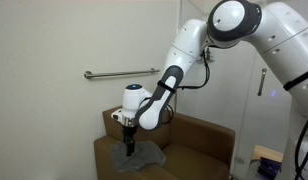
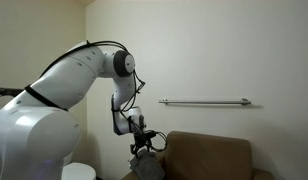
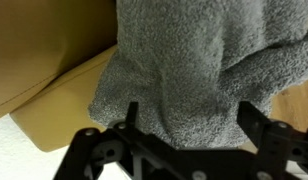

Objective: Put the grey towel on the armrest

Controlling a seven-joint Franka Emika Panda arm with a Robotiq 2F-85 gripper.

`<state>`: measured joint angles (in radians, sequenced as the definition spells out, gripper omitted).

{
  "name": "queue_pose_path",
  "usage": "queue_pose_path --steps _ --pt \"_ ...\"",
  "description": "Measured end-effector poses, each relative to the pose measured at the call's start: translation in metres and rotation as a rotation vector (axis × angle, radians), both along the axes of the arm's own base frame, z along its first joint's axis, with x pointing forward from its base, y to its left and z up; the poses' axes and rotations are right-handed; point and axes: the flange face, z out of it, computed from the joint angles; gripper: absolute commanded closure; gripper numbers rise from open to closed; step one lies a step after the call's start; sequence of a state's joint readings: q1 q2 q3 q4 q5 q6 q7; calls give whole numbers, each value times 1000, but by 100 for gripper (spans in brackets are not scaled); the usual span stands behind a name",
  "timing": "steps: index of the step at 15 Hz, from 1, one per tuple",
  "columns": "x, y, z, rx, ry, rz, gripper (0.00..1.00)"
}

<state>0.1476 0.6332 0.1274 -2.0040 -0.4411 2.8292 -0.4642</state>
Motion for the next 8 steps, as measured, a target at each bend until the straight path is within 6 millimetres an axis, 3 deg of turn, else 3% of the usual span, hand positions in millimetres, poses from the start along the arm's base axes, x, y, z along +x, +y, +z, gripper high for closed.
queue_pose_path --steps 8 --pt "-26 -26 24 -62 49 -105 0"
